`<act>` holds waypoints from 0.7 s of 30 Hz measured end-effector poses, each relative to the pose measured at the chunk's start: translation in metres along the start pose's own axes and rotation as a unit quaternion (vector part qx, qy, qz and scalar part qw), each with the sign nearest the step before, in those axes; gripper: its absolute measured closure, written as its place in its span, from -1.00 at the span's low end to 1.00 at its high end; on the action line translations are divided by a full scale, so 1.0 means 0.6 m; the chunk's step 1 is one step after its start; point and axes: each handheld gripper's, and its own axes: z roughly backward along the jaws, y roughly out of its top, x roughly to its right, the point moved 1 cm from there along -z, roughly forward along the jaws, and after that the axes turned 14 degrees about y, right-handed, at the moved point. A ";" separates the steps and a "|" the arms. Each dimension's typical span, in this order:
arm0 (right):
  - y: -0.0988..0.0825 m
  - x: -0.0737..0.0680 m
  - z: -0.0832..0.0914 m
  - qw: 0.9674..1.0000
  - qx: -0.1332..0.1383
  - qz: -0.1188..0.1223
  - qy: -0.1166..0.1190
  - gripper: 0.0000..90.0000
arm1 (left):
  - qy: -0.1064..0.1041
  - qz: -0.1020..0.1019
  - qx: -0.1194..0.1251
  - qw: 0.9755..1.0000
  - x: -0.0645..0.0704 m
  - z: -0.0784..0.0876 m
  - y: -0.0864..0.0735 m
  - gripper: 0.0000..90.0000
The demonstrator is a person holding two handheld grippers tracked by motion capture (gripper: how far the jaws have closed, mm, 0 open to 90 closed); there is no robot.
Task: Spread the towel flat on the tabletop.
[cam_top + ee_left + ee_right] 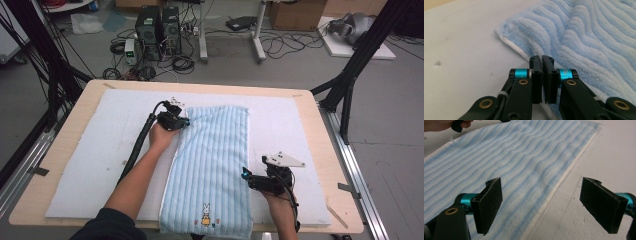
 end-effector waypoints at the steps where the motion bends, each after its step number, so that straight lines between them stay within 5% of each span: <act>1: 0.000 -0.001 -0.001 1.000 0.000 -0.003 0.001 -0.61 | 0.001 0.004 -0.002 1.000 -0.005 0.001 -0.001 0.91; 12: 0.003 -0.005 -0.006 1.000 -0.004 0.000 0.004 -0.61 | 0.030 0.016 -0.017 0.999 -0.050 0.015 -0.015 0.91; 14: 0.004 -0.006 -0.007 1.000 -0.005 -0.003 0.004 -0.61 | 0.033 0.027 -0.012 0.999 -0.056 0.019 -0.016 0.87; 17: 0.004 -0.006 -0.008 1.000 -0.006 0.001 0.004 -0.61 | 0.041 0.089 0.024 0.995 -0.078 0.025 -0.009 0.24; 19: 0.004 -0.007 -0.009 1.000 -0.008 0.004 0.005 -0.61 | 0.052 0.097 0.052 0.993 -0.090 0.028 -0.003 0.19; 21: 0.004 -0.008 -0.010 1.000 -0.010 0.004 0.006 -0.61 | 0.046 0.106 0.050 0.992 -0.101 0.021 0.003 0.20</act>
